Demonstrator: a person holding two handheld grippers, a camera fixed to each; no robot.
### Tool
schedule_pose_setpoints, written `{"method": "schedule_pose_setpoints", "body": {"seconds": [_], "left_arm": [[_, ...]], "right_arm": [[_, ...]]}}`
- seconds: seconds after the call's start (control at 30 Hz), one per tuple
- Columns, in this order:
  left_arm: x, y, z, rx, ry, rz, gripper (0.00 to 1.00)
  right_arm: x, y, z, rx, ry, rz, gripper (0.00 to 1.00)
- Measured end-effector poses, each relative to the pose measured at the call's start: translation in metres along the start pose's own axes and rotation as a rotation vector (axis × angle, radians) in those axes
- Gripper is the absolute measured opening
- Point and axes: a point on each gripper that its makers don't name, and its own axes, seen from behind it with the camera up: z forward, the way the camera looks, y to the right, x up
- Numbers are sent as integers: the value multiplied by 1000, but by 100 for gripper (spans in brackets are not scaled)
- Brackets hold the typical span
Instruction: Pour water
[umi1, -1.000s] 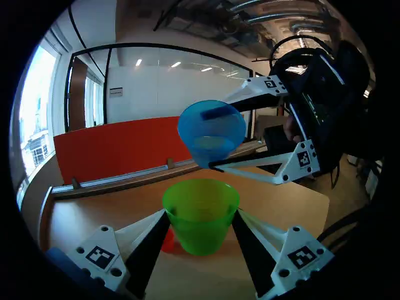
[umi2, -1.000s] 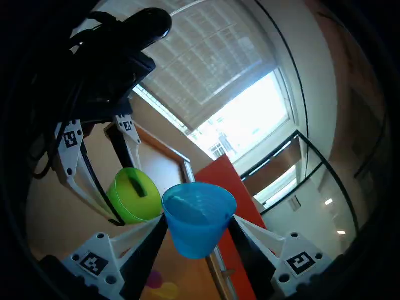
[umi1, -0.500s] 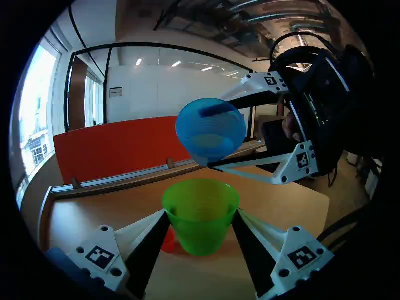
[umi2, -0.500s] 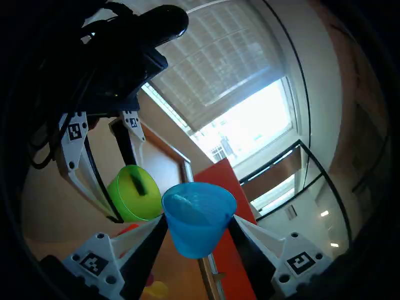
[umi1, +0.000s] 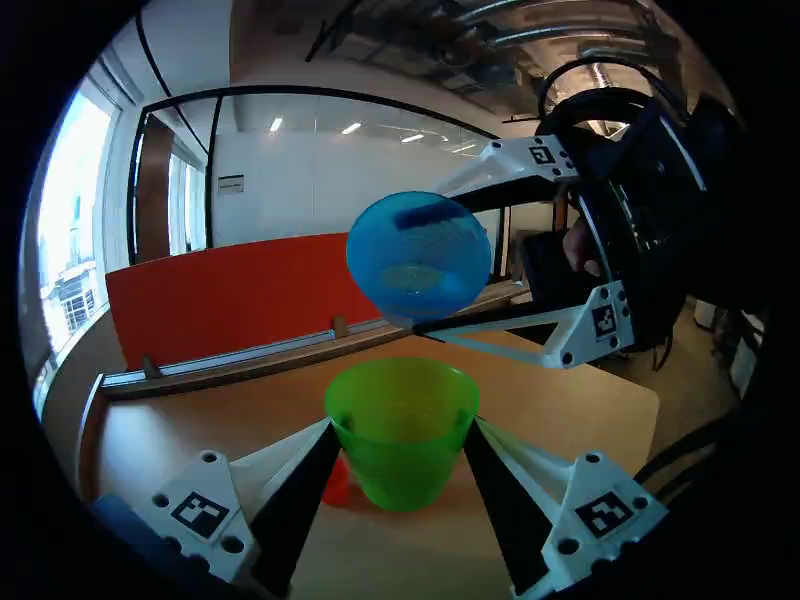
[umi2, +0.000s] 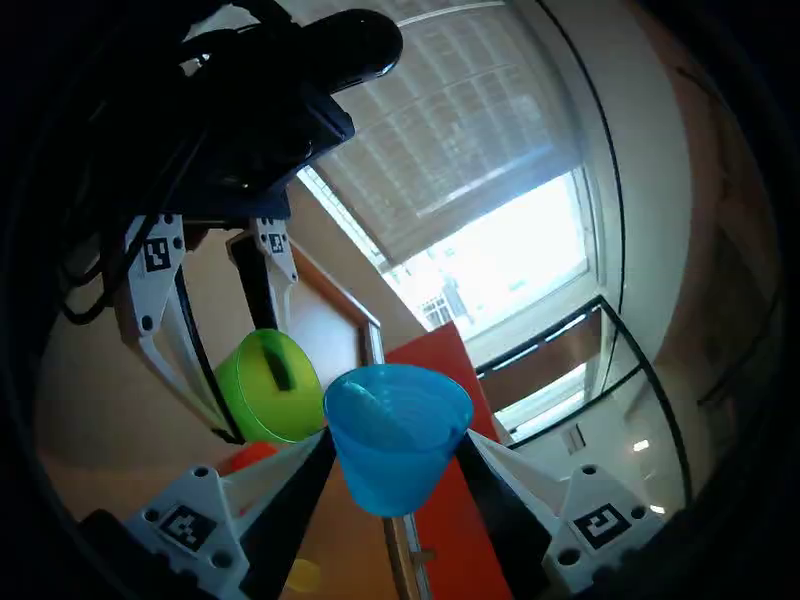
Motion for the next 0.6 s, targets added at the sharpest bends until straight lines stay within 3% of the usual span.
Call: {"method": "schedule_pose_setpoints", "body": {"seconds": [0.6], "left_arm": [[-1,1,0,0,-1,1,84]], "right_arm": [[6,3,-1,-2,-1,-62,87]]}}
